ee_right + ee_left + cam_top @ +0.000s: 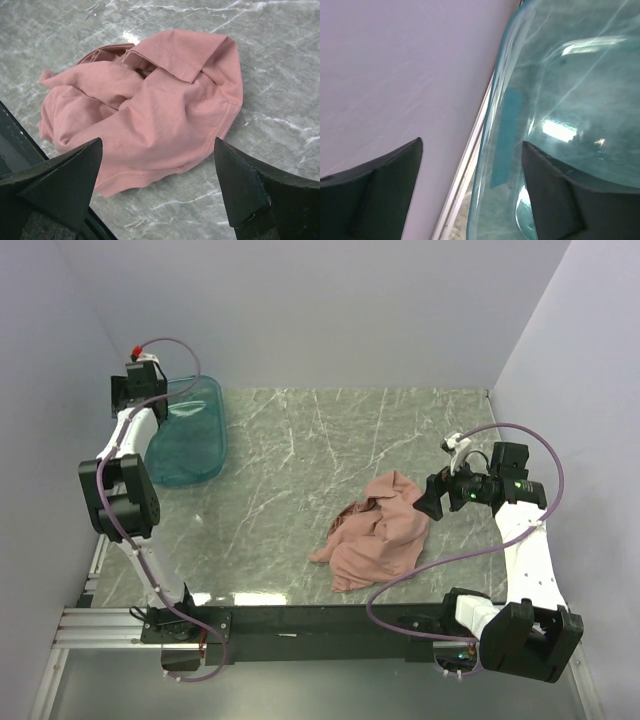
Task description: Fold and stack the t-shirts
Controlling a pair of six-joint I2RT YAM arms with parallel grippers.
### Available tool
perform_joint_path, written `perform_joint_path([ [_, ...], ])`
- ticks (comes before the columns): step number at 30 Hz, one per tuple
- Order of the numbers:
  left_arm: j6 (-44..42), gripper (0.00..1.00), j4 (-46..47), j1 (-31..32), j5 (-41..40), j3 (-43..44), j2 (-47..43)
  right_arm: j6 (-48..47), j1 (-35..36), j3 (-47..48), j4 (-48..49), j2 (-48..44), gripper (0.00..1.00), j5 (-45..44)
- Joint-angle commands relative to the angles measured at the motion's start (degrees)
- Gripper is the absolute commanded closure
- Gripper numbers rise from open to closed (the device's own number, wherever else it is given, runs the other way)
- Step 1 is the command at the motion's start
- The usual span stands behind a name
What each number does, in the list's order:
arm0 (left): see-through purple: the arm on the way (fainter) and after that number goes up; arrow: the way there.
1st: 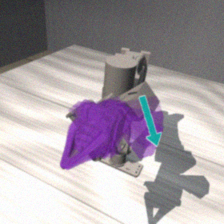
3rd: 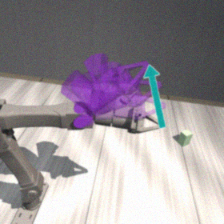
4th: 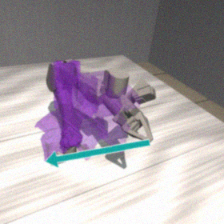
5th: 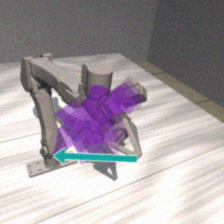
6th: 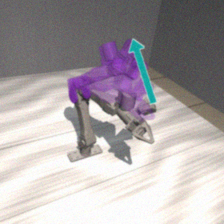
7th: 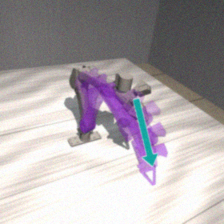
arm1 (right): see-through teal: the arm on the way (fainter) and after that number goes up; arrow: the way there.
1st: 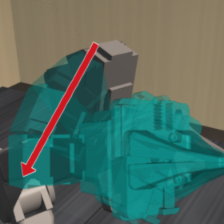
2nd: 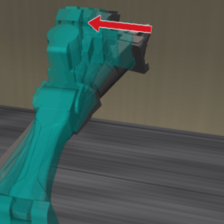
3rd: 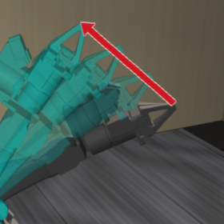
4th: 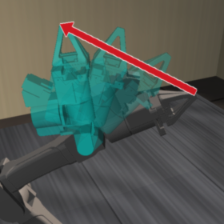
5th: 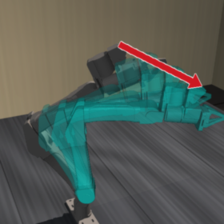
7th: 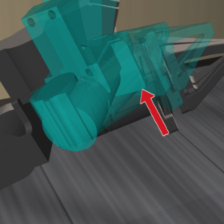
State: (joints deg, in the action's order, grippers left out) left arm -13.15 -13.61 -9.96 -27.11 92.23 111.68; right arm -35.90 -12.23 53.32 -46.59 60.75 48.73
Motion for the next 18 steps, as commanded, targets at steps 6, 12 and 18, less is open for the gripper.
perform_joint_path([
  [6, 18.3, 0.01, -0.3, -0.1, 19.3, -5.6, -25.7, -8.4, 3.2, 2.1, -3.8, 0.4, 0.02, -2.0],
  [12, 32.2, 0.14, 5.7, 0.5, 57.2, -24.8, -39.0, -3.3, 7.1, 2.1, -1.3, 2.3, 0.03, -8.7],
  [18, 33.9, 0.17, 10.9, 28.0, 54.6, -36.7, -39.5, 6.0, 7.1, 1.7, 1.0, 5.9, 0.04, -16.0],
])
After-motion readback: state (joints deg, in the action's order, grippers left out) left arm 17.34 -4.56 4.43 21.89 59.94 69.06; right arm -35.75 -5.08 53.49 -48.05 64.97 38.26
